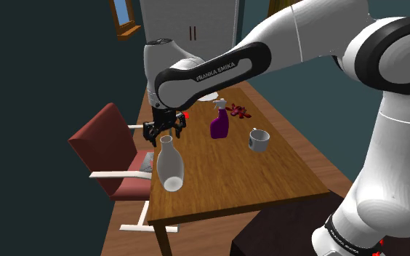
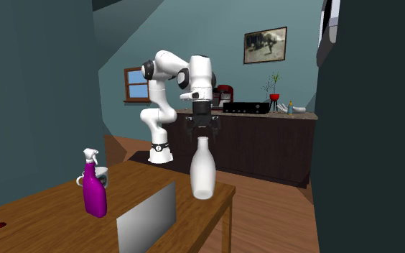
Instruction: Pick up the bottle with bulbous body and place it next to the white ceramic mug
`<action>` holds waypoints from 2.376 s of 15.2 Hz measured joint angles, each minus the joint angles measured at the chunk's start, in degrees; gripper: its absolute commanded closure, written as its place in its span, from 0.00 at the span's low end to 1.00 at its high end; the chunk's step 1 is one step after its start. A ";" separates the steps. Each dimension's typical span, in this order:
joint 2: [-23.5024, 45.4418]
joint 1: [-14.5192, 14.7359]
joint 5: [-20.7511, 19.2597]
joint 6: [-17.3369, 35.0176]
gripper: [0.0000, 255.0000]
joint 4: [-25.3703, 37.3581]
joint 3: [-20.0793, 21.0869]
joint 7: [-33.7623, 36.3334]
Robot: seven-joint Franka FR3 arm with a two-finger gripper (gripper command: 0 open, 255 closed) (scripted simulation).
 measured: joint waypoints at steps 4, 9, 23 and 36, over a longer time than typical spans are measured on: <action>0.90 0.16 -0.51 1.46 0.00 -0.64 -0.11 0.38; 0.95 0.14 -0.54 1.66 0.00 -0.78 -0.13 0.37; 0.27 0.11 -0.17 0.38 1.00 -0.13 0.01 0.21; -1.36 0.11 1.01 -9.06 1.00 7.87 0.36 -0.86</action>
